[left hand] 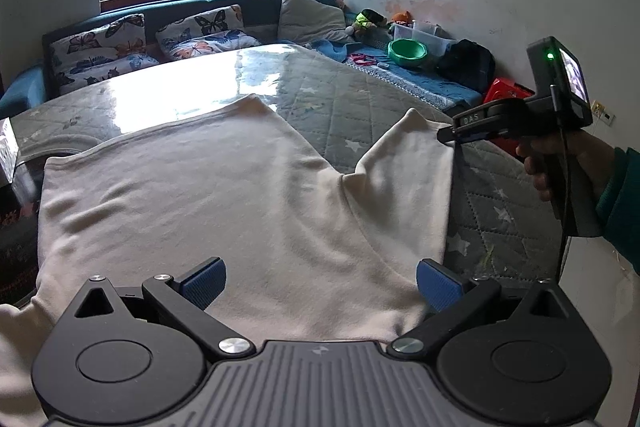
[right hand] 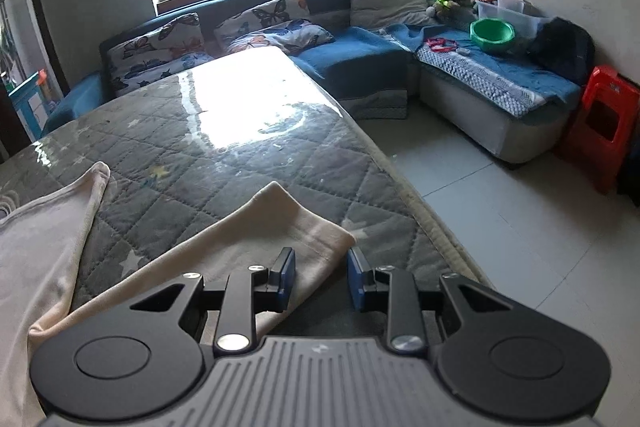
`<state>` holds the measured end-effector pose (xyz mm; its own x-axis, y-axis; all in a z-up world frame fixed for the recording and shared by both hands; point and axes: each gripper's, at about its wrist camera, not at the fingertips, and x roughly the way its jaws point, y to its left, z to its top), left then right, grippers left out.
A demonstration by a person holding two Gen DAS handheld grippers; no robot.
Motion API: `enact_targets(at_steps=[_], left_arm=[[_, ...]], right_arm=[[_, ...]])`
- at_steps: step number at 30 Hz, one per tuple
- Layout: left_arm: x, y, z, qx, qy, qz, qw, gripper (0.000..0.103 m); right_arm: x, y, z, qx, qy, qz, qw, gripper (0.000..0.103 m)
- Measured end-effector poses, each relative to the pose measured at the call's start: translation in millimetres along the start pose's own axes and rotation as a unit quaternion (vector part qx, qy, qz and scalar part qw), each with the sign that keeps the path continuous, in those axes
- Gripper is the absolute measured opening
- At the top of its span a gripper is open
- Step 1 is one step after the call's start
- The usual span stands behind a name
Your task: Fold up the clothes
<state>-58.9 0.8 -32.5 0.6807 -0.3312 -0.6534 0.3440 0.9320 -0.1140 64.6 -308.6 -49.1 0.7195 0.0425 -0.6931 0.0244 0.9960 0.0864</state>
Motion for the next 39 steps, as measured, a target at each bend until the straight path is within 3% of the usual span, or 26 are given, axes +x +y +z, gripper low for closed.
enact_targets(at_steps=[11,18,21,26,31,39], left_arm=[[8,-14,-1,0.026,0.001,-0.001,0.9997,0.103],[16,-25,-5,0.054,0.002,0.02,0.9983,0.103],[9,-19,-5,0.054,-0.005,0.019,0.9983,0.103],[-18,6,-5,0.034,-0.037,0.035,0.9981,0.103],[-43,36,-12,0.004,-0.054,0.067,0.9963,0.103],[-79,75,-33,-0.059,-0.071,0.101,0.9906,0.103]], right_arm=[[-63,-26,3,0.032,-0.088,0.012,0.996,0.004],[-49,-27,-3,0.032,-0.054,0.012,0.998,0.004],[-59,-20,1,0.027,-0.067,0.02,0.997,0.004],[-102,8,20,0.001,-0.11,0.068,0.992,0.004],[-141,67,38,-0.053,-0.139,0.156,0.977,0.004],[-137,186,25,-0.165,-0.092,0.27,0.944,0.004]])
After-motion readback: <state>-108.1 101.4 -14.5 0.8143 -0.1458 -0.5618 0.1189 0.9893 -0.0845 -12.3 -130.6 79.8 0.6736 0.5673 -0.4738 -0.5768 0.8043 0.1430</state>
